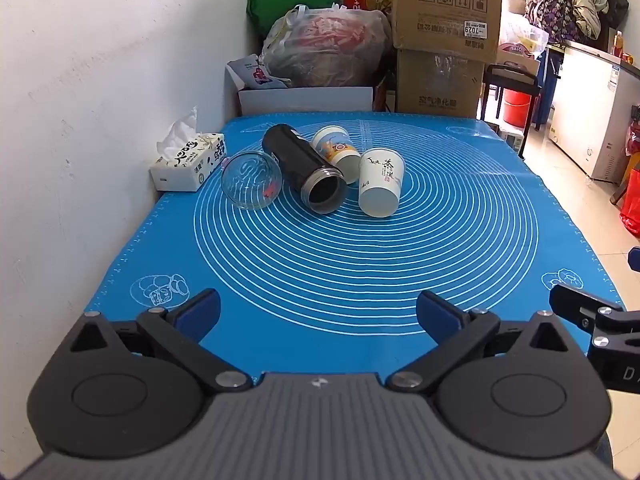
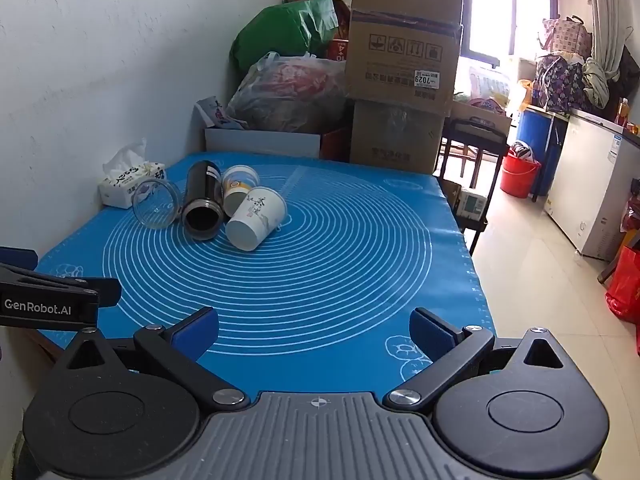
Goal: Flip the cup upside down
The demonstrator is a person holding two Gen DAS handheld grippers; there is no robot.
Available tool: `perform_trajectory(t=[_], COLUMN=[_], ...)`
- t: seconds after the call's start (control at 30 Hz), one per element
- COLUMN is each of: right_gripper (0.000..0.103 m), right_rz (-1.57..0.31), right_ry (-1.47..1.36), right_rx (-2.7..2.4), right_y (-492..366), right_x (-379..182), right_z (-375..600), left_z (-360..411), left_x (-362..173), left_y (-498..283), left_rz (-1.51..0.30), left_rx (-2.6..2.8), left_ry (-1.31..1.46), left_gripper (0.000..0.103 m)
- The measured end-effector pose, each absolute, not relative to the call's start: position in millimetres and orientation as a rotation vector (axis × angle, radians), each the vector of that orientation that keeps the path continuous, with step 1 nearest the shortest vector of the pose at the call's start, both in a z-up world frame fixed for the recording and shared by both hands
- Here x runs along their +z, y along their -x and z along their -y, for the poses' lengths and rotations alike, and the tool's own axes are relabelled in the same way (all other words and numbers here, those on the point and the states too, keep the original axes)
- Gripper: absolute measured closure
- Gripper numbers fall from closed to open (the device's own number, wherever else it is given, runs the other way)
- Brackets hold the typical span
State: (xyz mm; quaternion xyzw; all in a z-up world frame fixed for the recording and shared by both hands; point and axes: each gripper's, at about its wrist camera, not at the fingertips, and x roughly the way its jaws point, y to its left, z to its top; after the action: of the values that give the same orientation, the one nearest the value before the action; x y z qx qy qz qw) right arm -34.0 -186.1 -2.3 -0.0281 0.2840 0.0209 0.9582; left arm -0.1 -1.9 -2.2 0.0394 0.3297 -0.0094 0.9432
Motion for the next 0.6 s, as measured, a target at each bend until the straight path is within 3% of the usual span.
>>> perform_trajectory(t=[0.6], right_gripper=[0.000], right_rz=[-0.575], right_ry=[0.059], right_rx=[0.039], right_y=[33.9], right_x=[-2.3], right_z=[186.3], left_z=[0.7], left_x=[-1.0], left_y=[0.1], left_rz=[-0.673], left_rx=[-0.017], left_ry=[-0.079], left_gripper=[0.001])
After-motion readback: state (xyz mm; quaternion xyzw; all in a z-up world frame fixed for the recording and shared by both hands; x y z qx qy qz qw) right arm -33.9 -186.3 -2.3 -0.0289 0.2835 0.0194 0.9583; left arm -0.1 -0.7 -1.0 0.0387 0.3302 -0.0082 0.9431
